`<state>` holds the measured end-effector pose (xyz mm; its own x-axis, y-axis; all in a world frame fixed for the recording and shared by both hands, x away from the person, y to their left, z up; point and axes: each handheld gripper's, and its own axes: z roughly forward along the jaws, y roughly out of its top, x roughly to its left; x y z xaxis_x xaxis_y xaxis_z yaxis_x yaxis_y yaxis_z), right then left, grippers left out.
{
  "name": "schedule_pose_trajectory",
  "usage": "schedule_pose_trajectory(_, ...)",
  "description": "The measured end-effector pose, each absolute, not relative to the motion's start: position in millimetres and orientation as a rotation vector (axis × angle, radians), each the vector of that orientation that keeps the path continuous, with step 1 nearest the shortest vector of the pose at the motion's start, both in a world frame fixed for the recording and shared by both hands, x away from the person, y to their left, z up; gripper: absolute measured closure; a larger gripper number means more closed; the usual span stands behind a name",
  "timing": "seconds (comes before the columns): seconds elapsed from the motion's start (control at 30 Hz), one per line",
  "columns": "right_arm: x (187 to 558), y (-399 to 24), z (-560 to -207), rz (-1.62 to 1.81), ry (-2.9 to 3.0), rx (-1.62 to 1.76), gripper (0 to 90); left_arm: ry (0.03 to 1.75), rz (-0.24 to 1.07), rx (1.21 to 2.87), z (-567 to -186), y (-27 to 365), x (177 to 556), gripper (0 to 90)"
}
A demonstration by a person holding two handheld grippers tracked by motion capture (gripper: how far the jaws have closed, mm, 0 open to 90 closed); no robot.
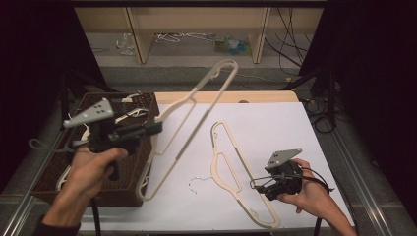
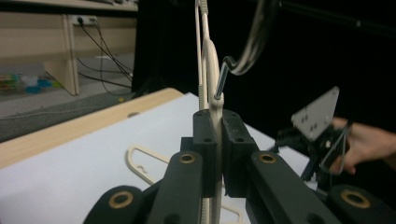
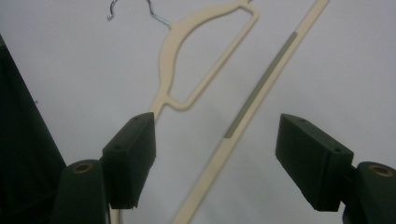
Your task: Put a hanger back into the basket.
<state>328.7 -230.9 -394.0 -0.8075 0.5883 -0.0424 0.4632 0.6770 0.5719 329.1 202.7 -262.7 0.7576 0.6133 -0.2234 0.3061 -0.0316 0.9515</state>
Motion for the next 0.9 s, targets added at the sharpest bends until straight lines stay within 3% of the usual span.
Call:
schedule_pose_trajectory(0.17,331.0,-226.7,-403.1,0.786,2.693,0.811,29.7,0.815,0.291,1.563,-238.5,241.3,333.8,85.7)
schedule_pose_trajectory(0.4,332.1,-227.5,-406.9,0.772,2.711,0.807,29.7,0.9,0.431,1.573,-223.2,297.4,345.6,85.7)
schedule_pose_trajectory(0.6,332.2,-227.5,-411.1,0.757,2.724,0.818,29.7,0.971,0.499,1.636,-246.3,345.1,361.1,85.7)
schedule_pose_trajectory(0.9,332.3,-226.0,-413.1,0.746,2.754,0.802,29.7,1.025,0.535,1.769,-277.3,362.5,377.1,85.7)
